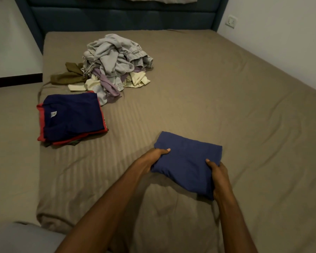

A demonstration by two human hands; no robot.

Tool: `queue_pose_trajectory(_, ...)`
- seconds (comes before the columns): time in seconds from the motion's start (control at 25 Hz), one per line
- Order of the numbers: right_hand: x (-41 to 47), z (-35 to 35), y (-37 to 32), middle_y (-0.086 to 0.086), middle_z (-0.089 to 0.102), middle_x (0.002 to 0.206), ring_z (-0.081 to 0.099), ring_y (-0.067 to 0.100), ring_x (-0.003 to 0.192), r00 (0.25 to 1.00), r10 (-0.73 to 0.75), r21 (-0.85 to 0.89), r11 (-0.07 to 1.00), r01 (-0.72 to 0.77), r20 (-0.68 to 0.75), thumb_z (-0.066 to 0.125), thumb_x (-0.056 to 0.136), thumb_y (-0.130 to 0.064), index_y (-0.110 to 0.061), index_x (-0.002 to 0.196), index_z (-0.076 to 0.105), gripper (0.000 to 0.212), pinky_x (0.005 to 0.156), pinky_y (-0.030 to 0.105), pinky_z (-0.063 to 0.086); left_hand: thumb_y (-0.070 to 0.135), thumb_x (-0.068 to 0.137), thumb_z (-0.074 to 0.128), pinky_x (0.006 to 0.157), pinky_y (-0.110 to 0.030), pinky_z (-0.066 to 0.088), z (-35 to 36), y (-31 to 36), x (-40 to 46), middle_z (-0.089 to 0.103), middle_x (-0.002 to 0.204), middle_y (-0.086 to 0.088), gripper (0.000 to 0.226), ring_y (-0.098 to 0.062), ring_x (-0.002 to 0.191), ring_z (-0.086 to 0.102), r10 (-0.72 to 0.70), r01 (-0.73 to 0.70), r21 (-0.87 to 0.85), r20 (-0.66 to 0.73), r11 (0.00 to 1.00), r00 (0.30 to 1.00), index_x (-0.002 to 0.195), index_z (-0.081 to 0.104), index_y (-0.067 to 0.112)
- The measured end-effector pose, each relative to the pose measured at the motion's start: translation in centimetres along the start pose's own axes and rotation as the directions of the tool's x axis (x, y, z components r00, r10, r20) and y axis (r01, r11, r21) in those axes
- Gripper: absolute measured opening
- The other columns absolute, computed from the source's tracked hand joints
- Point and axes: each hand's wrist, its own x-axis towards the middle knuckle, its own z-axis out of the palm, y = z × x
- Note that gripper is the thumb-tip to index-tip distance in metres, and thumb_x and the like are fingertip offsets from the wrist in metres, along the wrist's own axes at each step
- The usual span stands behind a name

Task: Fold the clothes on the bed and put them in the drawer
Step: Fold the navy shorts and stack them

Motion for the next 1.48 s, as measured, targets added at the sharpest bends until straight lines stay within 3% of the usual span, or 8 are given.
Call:
queue_pose_trajectory(0.2, 0.1, 0.7, 0.3, 0.010, 0.073, 0.125, 0.071, 0.035, 0.111, 0.993, 0.002, 0.143, 0.990, -0.020, 0.120, 0.070, 0.093, -0.015, -0.019, 0.135, 0.062, 0.044, 0.094, 0.054, 0.057, 0.035, 0.091, 0.076, 0.097, -0.043, 0.058, -2.1, -1.2, -2.1, 0.073, 0.123, -0.003, 0.048, -0.024, 0.109, 0.070, 0.124, -0.126, -0.108, -0.028, 0.986, 0.992, 0.133, 0.062, 0.017)
queue_pose_trajectory(0.36, -2.4, 6.6, 0.8, 0.007, 0.074, 0.124, 0.071, 0.034, 0.110, 0.963, -0.017, 0.157, 0.987, -0.027, 0.269, 0.068, 0.093, -0.012, -0.019, 0.137, 0.061, 0.045, 0.094, 0.055, 0.057, 0.029, 0.091, 0.076, 0.075, -0.033, 0.056, -7.5, -1.5, -6.9, 0.070, 0.106, 0.004, 0.025, -0.017, 0.097, 0.068, 0.154, -0.191, -0.213, -0.177, 0.958, 0.972, 0.111, 0.061, 0.026)
queue_pose_trajectory(0.64, -7.5, 22.8, 1.0, 0.011, 0.071, 0.130, 0.069, 0.034, 0.116, 0.800, 0.009, 0.112, 0.989, -0.095, 0.599, 0.066, 0.093, -0.007, -0.013, 0.139, 0.059, 0.047, 0.101, 0.050, 0.053, 0.019, 0.091, 0.075, 0.091, -0.031, 0.056, -21.1, -3.3, -15.9, 0.070, 0.127, 0.002, 0.041, -0.015, 0.108, 0.071, 0.354, -0.517, -0.214, -0.515, 0.829, 0.781, 0.130, 0.061, 0.022)
queue_pose_trajectory(0.96, -7.6, 31.1, 5.5, 0.010, 0.068, 0.120, 0.066, 0.024, 0.099, 0.909, 0.002, -0.367, 0.915, 0.167, 0.418, 0.072, 0.091, -0.029, -0.011, 0.119, 0.058, 0.036, 0.086, 0.042, 0.056, 0.049, 0.076, 0.087, 0.096, -0.040, 0.056, -29.4, -8.0, -15.8, 0.070, 0.122, -0.012, 0.075, -0.030, 0.099, 0.068, -0.021, -0.395, -0.433, -0.695, 0.810, 0.719, 0.131, 0.063, 0.004)
queue_pose_trajectory(1.12, -7.6, 31.0, 5.0, 0.011, 0.065, 0.129, 0.064, 0.027, 0.109, 0.910, -0.063, -0.426, 0.869, 0.251, 0.409, 0.069, 0.094, -0.027, -0.012, 0.131, 0.054, 0.043, 0.094, 0.042, 0.054, 0.070, 0.076, 0.075, 0.094, -0.046, 0.058, -29.9, -7.4, -15.5, 0.071, 0.118, -0.017, 0.076, -0.034, 0.097, 0.068, 0.009, -0.237, -0.198, -0.749, 0.951, 0.662, 0.114, 0.067, 0.005)
queue_pose_trajectory(1.24, -9.1, 30.9, 4.5, 0.012, 0.061, 0.130, 0.062, 0.031, 0.113, 0.859, -0.370, -0.688, 0.520, 0.506, 0.353, 0.063, 0.098, -0.033, -0.010, 0.140, 0.046, 0.050, 0.091, 0.043, 0.052, 0.062, 0.090, 0.065, 0.083, -0.043, 0.054, -28.9, -6.9, -15.8, 0.070, 0.111, -0.017, 0.055, -0.034, 0.095, 0.065, 0.272, -0.032, 0.278, -0.898, 0.960, 0.347, 0.106, 0.061, 0.010)
queue_pose_trajectory(1.32, -10.3, 31.8, 4.1, 0.014, 0.058, 0.132, 0.058, 0.032, 0.115, 0.707, -0.573, -0.693, 0.304, 0.654, 0.416, 0.061, 0.096, -0.028, -0.009, 0.140, 0.049, 0.049, 0.094, 0.046, 0.050, 0.044, 0.095, 0.065, 0.088, -0.048, 0.053, -28.0, -6.0, -15.2, 0.064, 0.124, -0.017, 0.047, -0.038, 0.112, 0.060, 0.658, 0.086, 0.674, -0.737, 0.734, 0.155, 0.127, 0.055, 0.010)
queue_pose_trajectory(1.48, -10.4, 35.1, 4.5, 0.017, 0.038, 0.160, 0.040, 0.034, 0.144, 0.524, -0.490, -0.540, 0.122, 0.833, 0.697, 0.053, 0.099, -0.034, -0.009, 0.155, 0.038, 0.063, 0.118, 0.046, 0.035, 0.052, 0.097, 0.034, 0.119, -0.053, 0.032, -27.8, -4.1, -10.6, 0.043, 0.158, -0.016, 0.067, -0.034, 0.151, 0.031, 0.812, 0.038, 0.925, -0.352, 0.379, 0.466, 0.148, 0.051, 0.011)
